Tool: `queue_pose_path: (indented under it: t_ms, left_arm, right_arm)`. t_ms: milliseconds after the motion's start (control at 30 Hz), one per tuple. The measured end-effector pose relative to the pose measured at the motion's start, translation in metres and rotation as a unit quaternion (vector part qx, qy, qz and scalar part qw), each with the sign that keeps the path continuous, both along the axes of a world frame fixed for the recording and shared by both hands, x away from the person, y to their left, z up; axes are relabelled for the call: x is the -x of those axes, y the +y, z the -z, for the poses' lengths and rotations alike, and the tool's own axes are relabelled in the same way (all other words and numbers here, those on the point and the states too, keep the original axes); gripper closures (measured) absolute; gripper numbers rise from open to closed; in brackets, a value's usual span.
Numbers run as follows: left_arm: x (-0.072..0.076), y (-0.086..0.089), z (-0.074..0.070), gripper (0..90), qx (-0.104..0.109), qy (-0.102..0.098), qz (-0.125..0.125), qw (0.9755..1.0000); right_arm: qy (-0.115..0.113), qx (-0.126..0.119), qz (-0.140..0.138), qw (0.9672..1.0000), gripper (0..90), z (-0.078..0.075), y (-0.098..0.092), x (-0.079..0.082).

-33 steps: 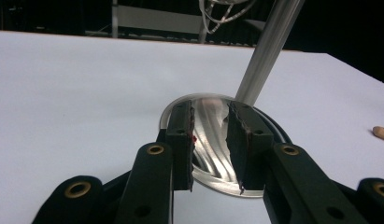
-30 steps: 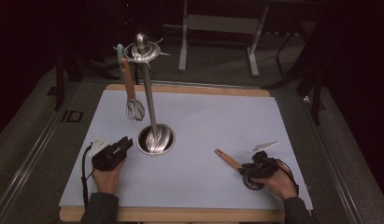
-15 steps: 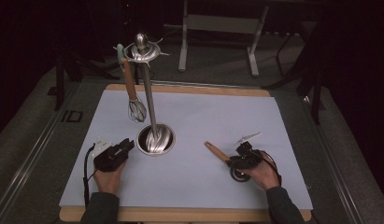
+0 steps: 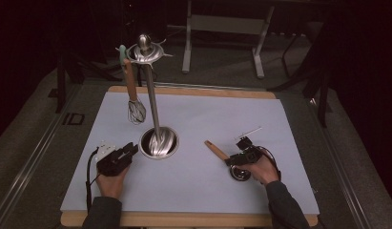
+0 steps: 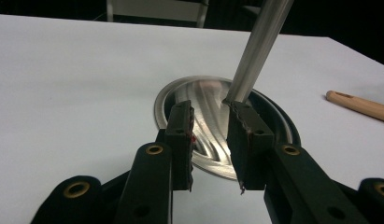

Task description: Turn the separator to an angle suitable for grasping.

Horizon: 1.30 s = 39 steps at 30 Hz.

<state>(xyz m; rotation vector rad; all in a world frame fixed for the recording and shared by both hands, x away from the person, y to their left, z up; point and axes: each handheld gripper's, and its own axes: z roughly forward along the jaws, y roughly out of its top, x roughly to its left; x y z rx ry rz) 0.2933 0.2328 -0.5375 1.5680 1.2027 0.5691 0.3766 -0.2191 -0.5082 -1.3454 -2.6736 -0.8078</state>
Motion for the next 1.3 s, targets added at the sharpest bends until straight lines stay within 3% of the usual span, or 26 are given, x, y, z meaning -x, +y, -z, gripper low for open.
queue_pose_path:
  t_ms: [300,433,800,1033,1233,1300]
  left_arm:
    - [0.000,0.000,0.000,70.6,0.001,-0.001,0.000,1.0000]
    - [0.000,0.001,0.000,70.5,0.002,-0.001,-0.001,1.0000]
    - [0.000,0.000,0.000,70.4,0.003,0.000,-0.002,1.0000]
    - [0.000,0.000,0.000,70.4,0.002,0.000,-0.002,1.0000]
    - [0.000,0.000,0.000,70.4,0.001,0.000,-0.003,1.0000]
    - [0.000,0.000,0.000,70.4,0.001,0.000,-0.003,1.0000]
  right_arm:
    - [0.019,0.042,-0.015,0.9989,69.4,-0.005,0.015,-0.007]
    - [0.008,0.040,0.021,0.9990,70.3,-0.008,0.020,-0.012]
    - [0.055,0.032,0.016,0.9979,69.1,-0.005,0.027,-0.028]
    - [0.073,0.061,-0.002,0.9954,68.8,-0.007,0.037,-0.036]
    - [0.062,0.091,-0.008,0.9939,70.2,-0.009,0.046,-0.035]
    - [0.060,0.089,-0.003,0.9942,70.8,-0.010,0.049,-0.035]
